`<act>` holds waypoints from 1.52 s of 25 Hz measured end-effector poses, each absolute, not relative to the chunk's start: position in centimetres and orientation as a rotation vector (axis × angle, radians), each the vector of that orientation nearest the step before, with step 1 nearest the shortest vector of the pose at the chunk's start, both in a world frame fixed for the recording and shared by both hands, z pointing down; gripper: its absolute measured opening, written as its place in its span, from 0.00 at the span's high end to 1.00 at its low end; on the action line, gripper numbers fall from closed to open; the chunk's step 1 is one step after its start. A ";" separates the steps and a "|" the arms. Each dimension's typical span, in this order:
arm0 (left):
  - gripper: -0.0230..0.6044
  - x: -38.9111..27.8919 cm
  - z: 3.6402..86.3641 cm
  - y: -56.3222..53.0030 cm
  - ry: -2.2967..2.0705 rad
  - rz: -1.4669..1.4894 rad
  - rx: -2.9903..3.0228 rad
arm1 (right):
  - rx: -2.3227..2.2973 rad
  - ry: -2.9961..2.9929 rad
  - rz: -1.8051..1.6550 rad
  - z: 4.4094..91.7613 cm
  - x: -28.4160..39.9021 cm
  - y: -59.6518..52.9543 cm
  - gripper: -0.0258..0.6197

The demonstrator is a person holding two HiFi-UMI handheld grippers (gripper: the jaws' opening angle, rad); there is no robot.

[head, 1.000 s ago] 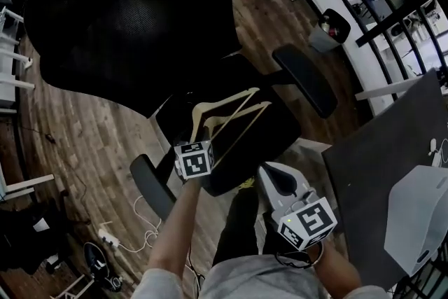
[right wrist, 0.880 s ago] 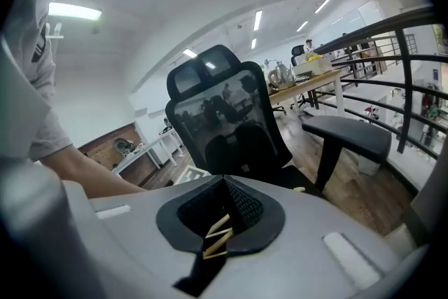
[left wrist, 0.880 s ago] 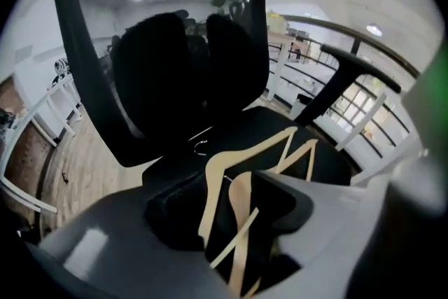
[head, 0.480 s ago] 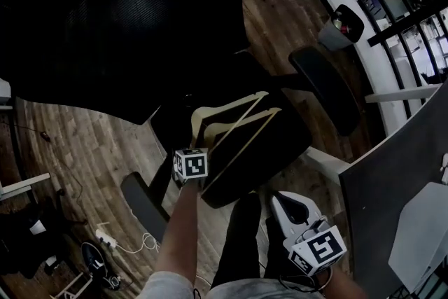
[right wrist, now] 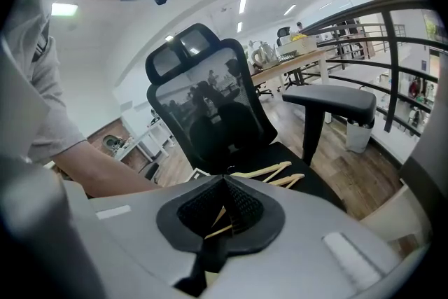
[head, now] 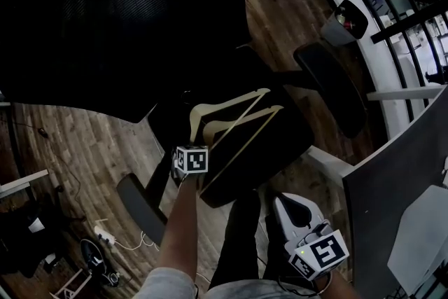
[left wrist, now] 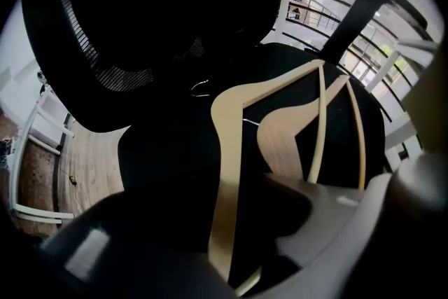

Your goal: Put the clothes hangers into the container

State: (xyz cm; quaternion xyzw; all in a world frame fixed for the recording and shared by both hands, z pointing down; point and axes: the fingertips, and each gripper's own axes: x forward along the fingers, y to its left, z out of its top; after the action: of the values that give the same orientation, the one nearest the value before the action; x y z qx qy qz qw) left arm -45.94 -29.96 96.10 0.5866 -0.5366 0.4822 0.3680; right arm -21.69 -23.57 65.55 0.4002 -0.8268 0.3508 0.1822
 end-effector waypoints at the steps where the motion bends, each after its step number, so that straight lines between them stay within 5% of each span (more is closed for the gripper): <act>1: 0.67 -45.9 96.2 -29.9 -1.382 1.238 1.503 | 1.129 -2.332 0.989 65.5 -21.6 -23.5 0.96; 5: 0.68 -45.6 96.4 -30.0 -1.373 1.251 1.492 | 1.139 -2.320 0.988 65.9 -21.1 -23.3 0.96; 8: 0.81 -45.7 96.0 -29.9 -1.342 1.280 1.489 | 1.152 -2.317 0.994 65.7 -20.8 -23.3 0.96; 38: 0.82 -41.9 78.1 -31.8 -1.630 1.124 1.815 | 1.337 -2.432 0.897 57.2 -15.7 -21.9 0.96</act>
State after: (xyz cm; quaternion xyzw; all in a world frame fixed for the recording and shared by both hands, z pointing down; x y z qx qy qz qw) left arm -41.88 -31.80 78.07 0.6582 -0.5913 0.4076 0.2257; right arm -15.68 -21.92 57.19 0.4554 -0.8287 0.3055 0.1123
